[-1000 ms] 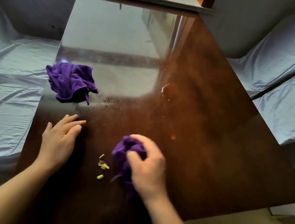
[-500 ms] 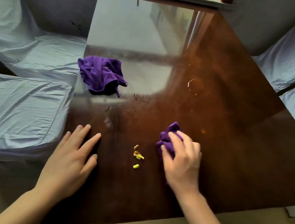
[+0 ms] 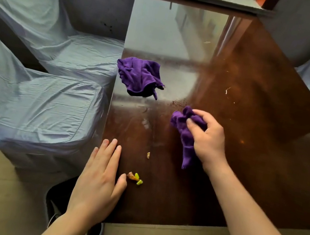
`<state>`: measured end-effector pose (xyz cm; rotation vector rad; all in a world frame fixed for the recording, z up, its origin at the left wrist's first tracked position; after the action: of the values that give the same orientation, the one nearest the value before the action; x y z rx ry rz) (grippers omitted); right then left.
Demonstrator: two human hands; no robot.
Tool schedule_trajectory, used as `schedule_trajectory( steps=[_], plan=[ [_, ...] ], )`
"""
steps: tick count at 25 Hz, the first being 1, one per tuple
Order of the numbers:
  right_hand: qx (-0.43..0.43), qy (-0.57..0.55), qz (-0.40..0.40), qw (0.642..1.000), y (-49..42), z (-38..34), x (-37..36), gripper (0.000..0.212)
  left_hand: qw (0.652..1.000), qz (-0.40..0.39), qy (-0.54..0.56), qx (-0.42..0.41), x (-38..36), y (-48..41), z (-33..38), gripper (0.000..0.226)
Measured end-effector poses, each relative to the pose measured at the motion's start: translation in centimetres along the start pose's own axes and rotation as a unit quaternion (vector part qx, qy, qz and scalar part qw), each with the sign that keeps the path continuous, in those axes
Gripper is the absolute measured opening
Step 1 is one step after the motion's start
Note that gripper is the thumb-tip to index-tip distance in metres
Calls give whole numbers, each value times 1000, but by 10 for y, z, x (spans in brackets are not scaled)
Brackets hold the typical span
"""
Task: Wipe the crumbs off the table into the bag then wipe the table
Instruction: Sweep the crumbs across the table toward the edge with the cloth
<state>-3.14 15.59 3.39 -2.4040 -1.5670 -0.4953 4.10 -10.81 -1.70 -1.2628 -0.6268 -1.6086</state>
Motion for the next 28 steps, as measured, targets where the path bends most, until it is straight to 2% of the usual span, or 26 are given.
schedule_trajectory(
  steps=[3, 6, 10, 12, 13, 14, 17, 19, 21, 24, 28],
  plan=[
    [34, 113, -36, 992, -21, 0, -27, 24, 999, 16, 42, 5, 1, 1, -1, 71],
    [110, 198, -57, 972, -5, -10, -52, 27, 997, 23, 80, 7, 1, 3, -3, 73],
    [242, 205, -164, 934, 58, -25, -71, 28, 994, 31, 102, 9, 4, 4, -3, 71],
    [238, 190, -235, 923, 77, -22, -77, 29, 995, 30, 97, 8, 4, 4, -2, 69],
    [216, 163, -243, 931, 70, -23, -75, 29, 995, 30, 96, 8, 4, 3, -2, 68],
    [187, 130, -225, 947, 54, -24, -70, 28, 995, 31, 96, 9, 3, 2, -3, 67],
    [114, 87, -90, 985, -16, -27, -42, 26, 995, 35, 94, 12, 4, 4, -3, 65],
    [88, 121, -17, 989, -57, -21, -31, 26, 995, 35, 91, 12, 3, 4, -4, 65],
    [60, 194, 14, 979, -79, -9, -33, 28, 996, 35, 86, 13, 2, 3, -5, 66],
    [116, 271, 0, 956, -65, -17, -55, 30, 996, 37, 86, 13, 2, 2, -5, 66],
    [235, 200, -102, 946, 15, -35, -78, 29, 995, 36, 88, 13, 2, 3, -5, 66]
  ],
)
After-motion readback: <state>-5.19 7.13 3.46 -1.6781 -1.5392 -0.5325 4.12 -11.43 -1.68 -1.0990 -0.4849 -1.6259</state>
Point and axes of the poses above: each hand's wrist, its own y-axis away from the middle knuckle, its own x-axis out of the back of the hand, z = x × y, the point moved 8 cm from there along -y, towards the middle knuckle, and after that the axes turned 8 degrees about -x, right-handed, at the moved point
